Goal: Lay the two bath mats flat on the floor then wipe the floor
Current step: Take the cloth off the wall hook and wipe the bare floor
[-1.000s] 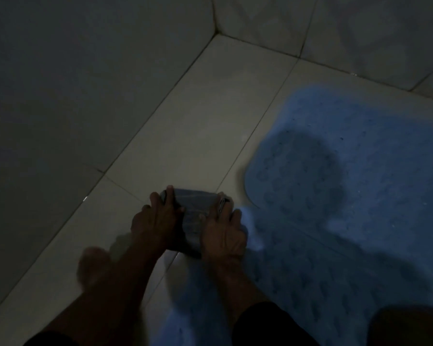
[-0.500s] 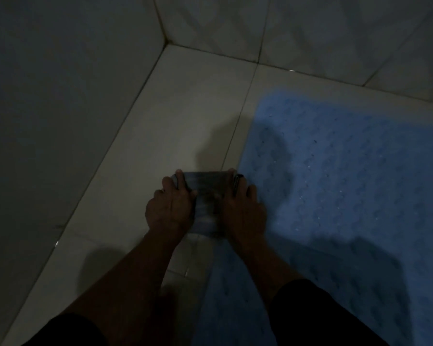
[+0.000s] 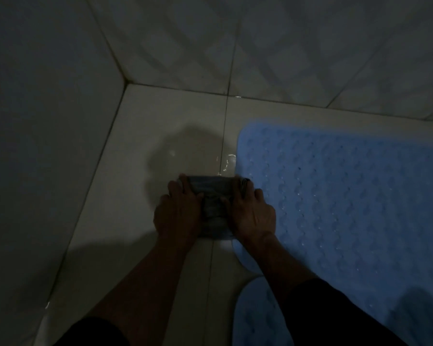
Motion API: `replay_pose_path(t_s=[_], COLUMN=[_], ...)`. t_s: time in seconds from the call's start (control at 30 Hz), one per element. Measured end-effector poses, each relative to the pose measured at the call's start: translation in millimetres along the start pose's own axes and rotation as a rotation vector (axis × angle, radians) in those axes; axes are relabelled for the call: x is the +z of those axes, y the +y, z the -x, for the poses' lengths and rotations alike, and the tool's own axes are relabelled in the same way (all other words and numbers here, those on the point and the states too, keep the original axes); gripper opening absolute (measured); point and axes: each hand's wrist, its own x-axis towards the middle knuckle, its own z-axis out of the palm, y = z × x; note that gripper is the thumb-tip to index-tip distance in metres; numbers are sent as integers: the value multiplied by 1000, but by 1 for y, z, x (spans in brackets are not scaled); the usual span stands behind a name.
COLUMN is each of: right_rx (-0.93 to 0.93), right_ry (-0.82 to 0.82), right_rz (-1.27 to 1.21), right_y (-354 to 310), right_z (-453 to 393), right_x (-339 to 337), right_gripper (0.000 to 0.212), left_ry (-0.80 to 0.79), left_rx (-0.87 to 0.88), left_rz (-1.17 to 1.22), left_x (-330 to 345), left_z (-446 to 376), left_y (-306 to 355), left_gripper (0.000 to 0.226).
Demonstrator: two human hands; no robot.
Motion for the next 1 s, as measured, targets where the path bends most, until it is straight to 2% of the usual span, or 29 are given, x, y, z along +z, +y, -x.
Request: replay_pose_path(t_s=[0.3,0.47,0.6,0.87,1.0], right_rx=[116,112,87,4,-54], right_ry=[-6,-38,9,74,46], right_rz=[45,72,88,62,-7], right_y=[-14,-15,-12,6,13], right_z=[-24,-25,-44,-92,-117], right_x=[-14,-17,-15,-15,-27], right_gripper=[69,68,66,59,58], left_ry=[-69,-125,-61,41,113], left_rx=[39,37,73,72,76], left_rz=[17,51,4,75,55], left_x=[-10,-14,-15,-24,-31], left_z=[-38,-39,-57,-96,-116], left_y=[5,8,11,24,31], left_gripper=[74,75,74,71,67])
